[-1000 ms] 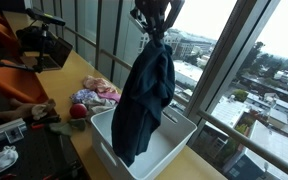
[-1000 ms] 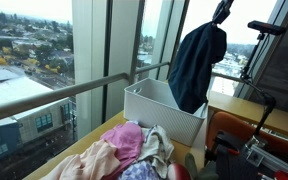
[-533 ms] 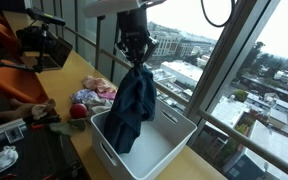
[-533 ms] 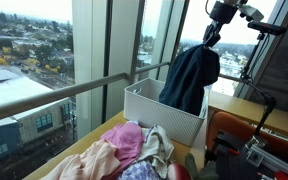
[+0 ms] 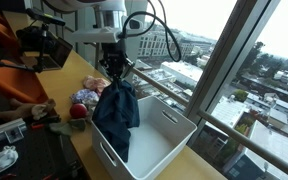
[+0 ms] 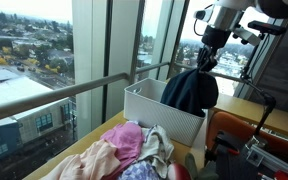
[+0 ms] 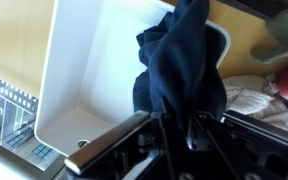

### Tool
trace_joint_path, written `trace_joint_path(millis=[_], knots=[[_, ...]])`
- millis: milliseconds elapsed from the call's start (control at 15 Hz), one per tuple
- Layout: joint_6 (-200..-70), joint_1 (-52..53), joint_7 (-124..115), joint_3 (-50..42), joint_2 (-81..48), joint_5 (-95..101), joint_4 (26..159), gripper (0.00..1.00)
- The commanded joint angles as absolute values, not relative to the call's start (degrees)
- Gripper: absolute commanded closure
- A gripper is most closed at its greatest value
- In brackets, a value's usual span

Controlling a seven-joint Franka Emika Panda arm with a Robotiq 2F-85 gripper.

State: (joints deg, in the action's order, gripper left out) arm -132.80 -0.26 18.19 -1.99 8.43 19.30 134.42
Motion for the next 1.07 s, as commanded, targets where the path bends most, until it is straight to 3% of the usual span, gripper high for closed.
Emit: trace_joint_path(millis=[0, 467, 600, 1000], knots=[[-133.39, -0.43, 18.26, -1.88, 9.05, 18.76, 136.01, 0.55], [-133.07, 3.53, 17.83, 0.82, 15.64, 13.54, 139.69, 0.04], [-134.3, 6.64, 16.48, 3.43, 15.99, 10.58, 140.34, 0.0], [-141.8, 14.65, 15.08, 10.12, 7.14, 3.3, 136.44, 0.0]])
